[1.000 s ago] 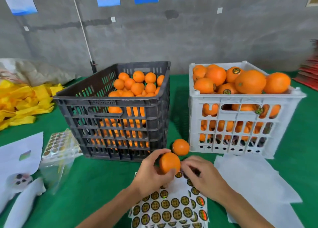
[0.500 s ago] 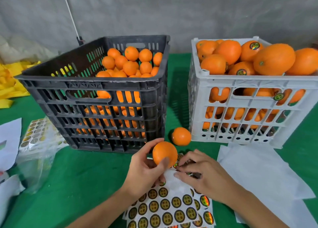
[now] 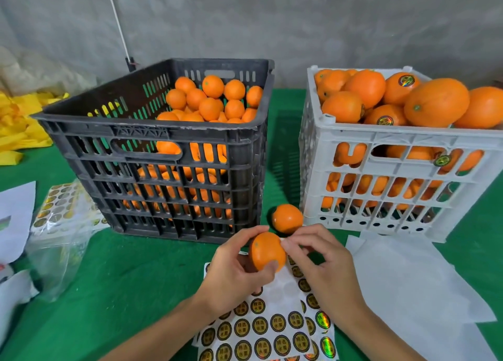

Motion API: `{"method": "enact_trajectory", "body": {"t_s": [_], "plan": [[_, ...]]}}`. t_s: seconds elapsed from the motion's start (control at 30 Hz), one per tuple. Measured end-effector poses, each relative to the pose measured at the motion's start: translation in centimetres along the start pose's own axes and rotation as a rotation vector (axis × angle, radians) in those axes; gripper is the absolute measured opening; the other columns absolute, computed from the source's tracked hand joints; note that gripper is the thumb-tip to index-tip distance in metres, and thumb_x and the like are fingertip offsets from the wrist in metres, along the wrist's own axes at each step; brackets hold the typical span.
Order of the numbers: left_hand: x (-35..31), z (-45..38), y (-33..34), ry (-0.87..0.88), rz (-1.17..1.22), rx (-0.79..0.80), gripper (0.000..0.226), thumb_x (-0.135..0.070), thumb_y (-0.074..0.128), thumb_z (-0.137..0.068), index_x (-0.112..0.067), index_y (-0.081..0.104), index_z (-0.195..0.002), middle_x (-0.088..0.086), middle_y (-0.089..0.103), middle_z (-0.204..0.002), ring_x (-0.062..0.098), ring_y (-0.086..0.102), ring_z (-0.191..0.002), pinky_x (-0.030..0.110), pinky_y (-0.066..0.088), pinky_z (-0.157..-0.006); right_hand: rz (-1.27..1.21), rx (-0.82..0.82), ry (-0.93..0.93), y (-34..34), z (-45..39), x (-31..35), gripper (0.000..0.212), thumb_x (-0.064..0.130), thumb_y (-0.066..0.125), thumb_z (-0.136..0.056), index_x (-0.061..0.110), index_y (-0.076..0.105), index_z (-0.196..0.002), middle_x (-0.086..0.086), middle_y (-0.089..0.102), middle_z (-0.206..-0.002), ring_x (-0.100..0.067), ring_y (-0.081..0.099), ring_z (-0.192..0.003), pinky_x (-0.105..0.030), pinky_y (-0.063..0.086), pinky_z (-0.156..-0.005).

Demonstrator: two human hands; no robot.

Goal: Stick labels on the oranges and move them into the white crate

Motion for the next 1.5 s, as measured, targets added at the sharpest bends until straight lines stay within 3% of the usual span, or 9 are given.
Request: {"method": "enact_trajectory", "body": {"t_s": [0.2, 0.4, 0.53, 0.73, 0.87, 0.97, 1.07, 1.23, 1.5], "plan": [[0.3, -0.2, -0.1, -0.019, -0.001, -0.014, 0.058, -0.042, 0.082, -0.077, -0.048, 0.061, -0.131, -0.011, 0.074, -0.076, 0.009, 0.065, -0.052, 0.018, 0.049, -0.053, 0.219, 0.103, -0.187, 0.4, 0.5, 0.5, 0.028, 0.04, 0.059, -0.101, 0.022, 0.079, -0.112, 0.017, 0.065, -0.115, -0.016, 0.062, -0.113, -0.029, 0.049, -0.093], [-0.2, 0.4, -0.6, -0.05, 0.066, -0.039, 0.072, -0.043, 0.088, -0.079, -0.038, 0.055, -0.142, 0.011, 0.08, -0.084, 0.032, 0.077, -0.067, 0.036, 0.064, -0.064, 0.617, 0.174, -0.507, 1.0, 1.7, 1.9, 0.05, 0.037, 0.068, -0.096, 0.014, 0.06, -0.139, 0.007, 0.054, -0.142, -0.013, 0.055, -0.127, -0.034, 0.049, -0.1], [-3.3, 0.5, -0.9, 0.073, 0.101, -0.11, 0.07, -0.046, 0.094, -0.074, -0.041, 0.064, -0.138, 0.002, 0.08, -0.102, 0.032, 0.077, -0.072, 0.044, 0.065, -0.068, 0.749, -0.017, -0.658, 0.3, 1.7, 4.7, 0.063, 0.051, 0.072, -0.092, 0.009, 0.063, -0.137, -0.001, 0.059, -0.141, -0.018, 0.058, -0.126, -0.034, 0.048, -0.106], [-12.8, -2.8, 0.7, 0.286, -0.003, -0.109, 0.068, -0.071, 0.082, -0.071, -0.065, 0.053, -0.132, 0.006, 0.072, -0.062, 0.012, 0.066, -0.054, 0.022, 0.055, -0.061, 0.883, -0.332, -0.733, -3.7, -1.8, 10.9, 0.055, 0.045, 0.064, -0.098, 0.006, 0.064, -0.136, -0.008, 0.063, -0.138, -0.024, 0.061, -0.122, -0.037, 0.046, -0.106], [-21.1, -7.3, 2.2, 0.471, -0.104, -0.128, 0.064, -0.069, 0.075, -0.079, -0.061, 0.048, -0.137, 0.0, 0.074, -0.071, 0.01, 0.068, -0.059, 0.039, 0.063, -0.064, 0.977, -0.498, -0.776, -8.0, -6.3, 16.1, 0.054, 0.037, 0.065, -0.096, 0.003, 0.062, -0.138, -0.012, 0.062, -0.141, -0.026, 0.061, -0.122, -0.04, 0.049, -0.102], [-26.4, -12.1, 4.4, 0.529, -0.127, -0.101, 0.071, -0.052, 0.07, -0.089, -0.046, 0.04, -0.153, 0.012, 0.074, -0.112, 0.014, 0.076, -0.088, 0.044, 0.064, -0.08, 1.067, -0.569, -0.72, -11.3, -10.4, 19.0, 0.058, 0.024, 0.079, -0.088, -0.002, 0.06, -0.137, -0.016, 0.061, -0.141, -0.032, 0.066, -0.117, -0.045, 0.056, -0.095], [-30.4, -17.0, 7.3, 0.577, -0.345, 0.03, 0.073, -0.017, 0.055, -0.106, -0.027, 0.017, -0.167, 0.005, 0.023, -0.172, 0.021, 0.054, -0.139, 0.043, 0.045, -0.117, 1.145, -0.554, -0.472, -14.7, -14.9, 20.3, 0.063, 0.023, 0.076, -0.09, -0.002, 0.054, -0.143, -0.017, 0.056, -0.147, -0.035, 0.063, -0.119, -0.045, 0.051, -0.098], [-30.9, -22.5, 8.7, 0.47, -0.668, 0.199, 0.088, 0.011, 0.04, -0.098, -0.026, 0.003, -0.168, -0.001, -0.009, -0.175, 0.021, 0.02, -0.159, 0.035, 0.028, -0.127, 1.295, -0.402, -0.063, -17.7, -19.2, 18.5, 0.047, 0.019, 0.04, -0.103, 0.012, 0.037, -0.149, -0.007, 0.043, -0.154, -0.028, 0.046, -0.131, -0.036, 0.036, -0.106], [-25.7, -24.8, -2.8, 0.302, -0.863, -0.044, 0.066, -0.004, 0.048, -0.1, -0.016, 0.03, -0.162, 0.012, 0.033, -0.165, 0.027, 0.039, -0.149, 0.036, 0.032, -0.123, 1.067, -0.186, -0.279, -10.3, -19.1, 19.6, 0.035, 0.033, 0.045, -0.102, 0.024, 0.063, -0.131, 0.003, 0.066, -0.13, -0.019, 0.055, -0.124, -0.032, 0.04, -0.105]]}}
Point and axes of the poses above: each hand's wrist, its own z-axis away from the middle knuckle, its own y-axis out of the palm, x = y × z, the point moved 6 cm from there along -z, towards the middle knuckle
